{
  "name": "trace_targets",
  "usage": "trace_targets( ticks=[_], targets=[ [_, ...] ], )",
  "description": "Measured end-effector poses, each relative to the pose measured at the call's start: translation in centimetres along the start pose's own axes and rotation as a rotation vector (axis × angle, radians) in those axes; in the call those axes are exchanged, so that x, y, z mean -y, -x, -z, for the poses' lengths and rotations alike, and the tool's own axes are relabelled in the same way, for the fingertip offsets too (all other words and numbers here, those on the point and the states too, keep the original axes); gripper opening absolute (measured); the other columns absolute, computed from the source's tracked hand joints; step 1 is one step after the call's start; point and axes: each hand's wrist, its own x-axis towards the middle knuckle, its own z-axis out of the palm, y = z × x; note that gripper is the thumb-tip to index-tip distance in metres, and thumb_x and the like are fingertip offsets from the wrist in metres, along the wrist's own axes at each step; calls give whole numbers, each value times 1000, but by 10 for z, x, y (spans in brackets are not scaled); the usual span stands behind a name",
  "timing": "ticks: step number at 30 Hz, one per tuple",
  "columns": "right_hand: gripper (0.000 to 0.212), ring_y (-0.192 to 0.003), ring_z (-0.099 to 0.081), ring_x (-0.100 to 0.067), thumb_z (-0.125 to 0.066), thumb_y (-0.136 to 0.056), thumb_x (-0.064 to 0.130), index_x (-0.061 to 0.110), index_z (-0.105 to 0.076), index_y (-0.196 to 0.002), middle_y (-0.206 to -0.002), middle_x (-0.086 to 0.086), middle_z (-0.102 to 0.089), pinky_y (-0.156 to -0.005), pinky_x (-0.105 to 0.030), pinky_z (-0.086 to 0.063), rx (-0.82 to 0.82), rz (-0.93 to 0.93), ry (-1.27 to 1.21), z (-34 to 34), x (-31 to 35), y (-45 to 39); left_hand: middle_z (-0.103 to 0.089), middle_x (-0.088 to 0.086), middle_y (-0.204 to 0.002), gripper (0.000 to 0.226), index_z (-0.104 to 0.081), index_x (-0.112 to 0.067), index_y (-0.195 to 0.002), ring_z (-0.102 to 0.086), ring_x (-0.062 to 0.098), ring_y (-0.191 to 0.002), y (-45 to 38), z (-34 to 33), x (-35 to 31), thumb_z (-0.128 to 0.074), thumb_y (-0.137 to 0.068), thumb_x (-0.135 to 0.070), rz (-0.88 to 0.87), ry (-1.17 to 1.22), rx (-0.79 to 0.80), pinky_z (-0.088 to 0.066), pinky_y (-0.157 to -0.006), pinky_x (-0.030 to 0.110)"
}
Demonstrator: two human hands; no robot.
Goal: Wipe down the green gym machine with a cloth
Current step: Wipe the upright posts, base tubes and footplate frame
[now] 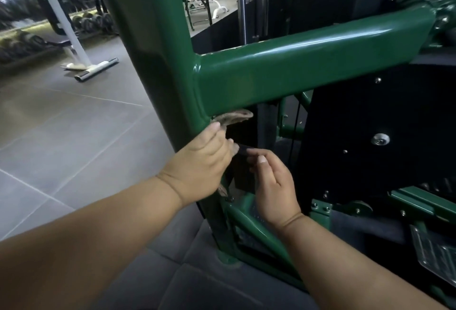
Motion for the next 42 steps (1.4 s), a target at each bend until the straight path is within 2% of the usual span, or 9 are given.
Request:
trace_targets(
  ticks=[4, 11, 16, 21, 25, 31, 34, 38, 42],
  targets=[
    [33, -117, -65, -15, -42, -103, 42, 34, -73, -114, -117, 8, -71, -102, -52, -51, 2, 16, 18, 4, -9, 1, -73, 16, -100, 43, -75, -5, -116, -62, 40, -103, -26, 17, 9, -42, -102, -28, -87, -68, 111, -21, -121, 59],
    [32, -113, -66, -15, -42, -102, 44, 35, -72, -111, -113, 9, -72, -101, -52, -52, 31, -20, 61, 5, -23, 4, -72, 10, -109, 41, -73, -17, -117, -61, 34, -104, -54, 16, -40, -35, -106, -28, -103, -1, 501, -25, -118, 66],
    [31, -113, -62, -6, -42, -104, 40, 34, -70, -115, -115, 15, -68, -99, -38, -51, 48, -12, 186, 14, -37, 12, -71, 10, -102, 42, -72, -12, -115, -62, 33, -99, -43, -1, -55, -33, -104, -24, -75, 115, 384, -18, -121, 66],
    [26, -112, -60, -1, -46, -106, 35, 33, -69, -116, -117, 15, -65, -94, -25, -47, 32, -1, 241, 11, -45, 22, -69, 19, -105, 37, -72, -3, -112, -62, 44, -115, -11, -23, -47, -48, -99, -28, -125, 89, 17, -21, -125, 59],
    [28, -112, -61, -3, -44, -104, 36, 32, -70, -114, -114, 16, -65, -97, -28, -49, 41, 24, 259, 9, -43, 25, -69, 20, -122, 40, -68, -1, -122, -59, 42, -129, 26, -42, -68, -39, -97, -12, -168, 63, -93, -25, -125, 53],
    [34, -113, -62, -3, -39, -103, 42, 35, -70, -115, -116, 16, -67, -101, -39, -52, 94, -27, 285, 0, -53, 24, -70, 10, -100, 45, -75, -6, -110, -66, 36, -112, 14, -56, -97, -35, -95, -16, -166, 187, -87, -26, -123, 51],
    [38, -117, -63, -4, -37, -103, 46, 35, -69, -121, -120, 15, -68, -103, -42, -52, 110, -38, 273, -6, -56, 20, -73, 11, -111, 44, -74, -8, -116, -63, 37, -125, 21, -65, -90, -35, -98, -15, -161, 219, -156, -15, -129, 53],
    [44, -128, -59, -5, -37, -105, 46, 31, -66, -134, -132, 14, -68, -111, -42, -48, 161, -24, 192, -17, -50, 13, -53, 2, -158, 51, -62, -21, -144, -41, 23, -152, 51, -76, -68, -46, -96, -14, 2, 166, -341, -10, -126, 53],
    [47, -130, -60, -9, -32, -111, 44, 26, -65, -138, -136, 7, -68, -115, -44, -46, 181, -78, 6, -32, -41, 10, -16, -3, -176, 79, -27, -30, -167, -14, 25, -160, 46, -64, -70, -62, -96, -26, 465, 255, -383, -2, -127, 57]
  ],
)
